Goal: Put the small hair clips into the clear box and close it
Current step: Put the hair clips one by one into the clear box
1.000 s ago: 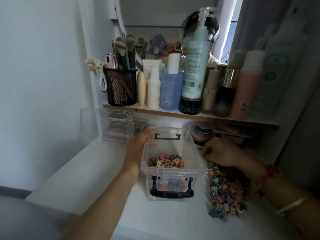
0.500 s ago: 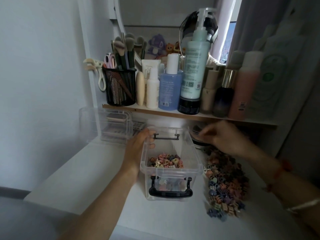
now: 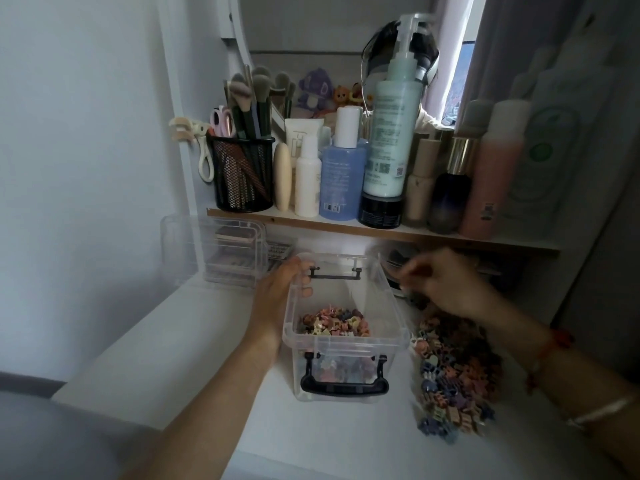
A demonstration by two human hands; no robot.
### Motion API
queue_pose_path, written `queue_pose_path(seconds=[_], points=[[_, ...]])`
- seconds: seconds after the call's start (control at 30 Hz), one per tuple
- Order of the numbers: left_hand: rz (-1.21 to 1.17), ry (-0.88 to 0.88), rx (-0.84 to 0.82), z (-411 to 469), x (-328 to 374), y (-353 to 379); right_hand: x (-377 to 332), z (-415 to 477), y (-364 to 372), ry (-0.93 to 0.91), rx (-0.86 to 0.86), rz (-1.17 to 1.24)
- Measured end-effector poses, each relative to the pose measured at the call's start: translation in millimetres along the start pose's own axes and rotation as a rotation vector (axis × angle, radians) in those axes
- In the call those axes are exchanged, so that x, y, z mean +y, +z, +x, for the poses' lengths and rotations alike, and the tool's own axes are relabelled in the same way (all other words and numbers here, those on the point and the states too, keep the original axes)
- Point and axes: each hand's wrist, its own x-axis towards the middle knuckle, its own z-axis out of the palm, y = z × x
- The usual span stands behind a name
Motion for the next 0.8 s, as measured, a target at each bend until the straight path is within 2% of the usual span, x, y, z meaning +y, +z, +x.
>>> queue_pose_path(seconds=[0.07, 0.1, 0.17, 0.2, 0.27, 0.33, 0.4, 0.5, 0.67, 0.8], points=[[0.007, -0.018, -0.003, 2.8, -0.8, -0.9, -23.0, -4.6, -9.1, -0.026, 0.000, 0.437], [0.005, -0.023, -0.006, 2.8, -1.5, -0.7, -31.6, -6.8, -13.2, -0.033, -0.028, 0.567], [-0.005, -0.018, -0.018, 2.6, -3.1, -1.0, -36.7, -7.2, -17.1, -0.049, -0.052, 0.613], [0.000, -0.017, -0.022, 1.1, -2.9, -0.8, -33.4, -4.9, -16.8, -0.058, -0.030, 0.532], [0.024, -0.022, 0.005, -0.2, -2.3, -0.7, -16.3, 1.4, -12.2, -0.071, 0.024, 0.144], [0.034, -0.017, 0.012, -2.0, -1.2, 0.7, 4.2, 2.8, -3.4, -0.060, -0.018, -0.243], [0.042, -0.005, -0.004, -3.5, -0.7, 2.4, 17.3, 1.6, 4.2, -0.044, -0.105, -0.407], [0.050, -0.019, 0.021, -3.6, -1.2, 2.1, 21.1, 2.4, 10.2, -0.026, -0.127, -0.483], [0.040, -0.021, 0.020, -1.7, -2.6, -0.4, 17.0, 1.6, 11.5, -0.009, -0.179, -0.407], [0.052, -0.026, 0.025, 0.1, -2.4, -0.8, 15.9, 1.5, 13.3, -0.023, -0.170, -0.441]])
